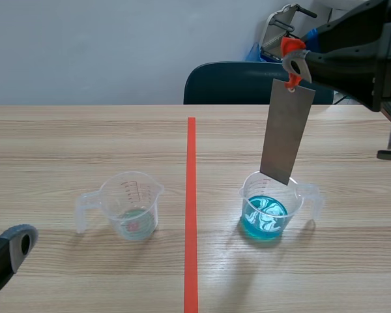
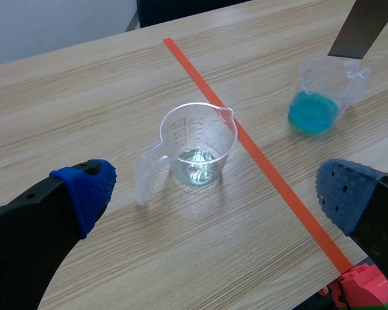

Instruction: Do the redox reaction experiment

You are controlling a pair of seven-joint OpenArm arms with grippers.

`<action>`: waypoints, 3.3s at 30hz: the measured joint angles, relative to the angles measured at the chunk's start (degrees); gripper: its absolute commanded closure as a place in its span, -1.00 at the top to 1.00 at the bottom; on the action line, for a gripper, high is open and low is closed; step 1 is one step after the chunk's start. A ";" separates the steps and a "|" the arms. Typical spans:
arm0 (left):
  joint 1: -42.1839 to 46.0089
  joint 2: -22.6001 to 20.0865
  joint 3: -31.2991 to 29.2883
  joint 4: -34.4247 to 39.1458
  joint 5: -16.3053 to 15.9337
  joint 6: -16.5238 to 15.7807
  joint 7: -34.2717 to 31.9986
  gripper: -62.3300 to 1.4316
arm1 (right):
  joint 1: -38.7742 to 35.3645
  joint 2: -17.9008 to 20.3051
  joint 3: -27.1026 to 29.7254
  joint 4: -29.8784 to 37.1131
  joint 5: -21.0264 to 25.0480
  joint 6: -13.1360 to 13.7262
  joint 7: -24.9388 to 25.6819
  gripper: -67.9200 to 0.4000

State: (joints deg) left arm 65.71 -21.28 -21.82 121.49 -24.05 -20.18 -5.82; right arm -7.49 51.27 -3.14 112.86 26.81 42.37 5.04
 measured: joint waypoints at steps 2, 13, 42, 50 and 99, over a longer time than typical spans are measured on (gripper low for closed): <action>0.00 0.00 0.00 0.00 0.00 0.00 0.00 1.00 | 0.00 0.00 0.00 0.00 0.00 0.00 0.00 -0.96; 0.00 0.00 0.00 0.00 0.00 0.00 0.00 1.00 | 0.00 0.00 0.00 0.00 0.00 0.00 0.00 -0.96; 0.00 0.00 0.00 0.00 0.00 0.00 0.00 1.00 | 0.00 0.00 0.00 0.00 -0.44 0.00 -0.15 -0.96; 0.00 0.00 0.00 0.00 0.00 0.00 0.00 1.00 | 0.00 0.00 0.00 0.00 -0.44 0.00 -0.17 -0.96; -15.74 -5.18 8.87 -9.70 0.20 -0.50 1.25 -0.28 | 0.00 -0.02 0.00 0.00 -1.33 0.00 -0.39 -0.96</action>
State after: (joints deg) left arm 49.98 -26.46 -12.95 111.79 -23.86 -20.69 -4.58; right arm -7.49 51.24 -3.14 112.86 25.47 42.37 4.64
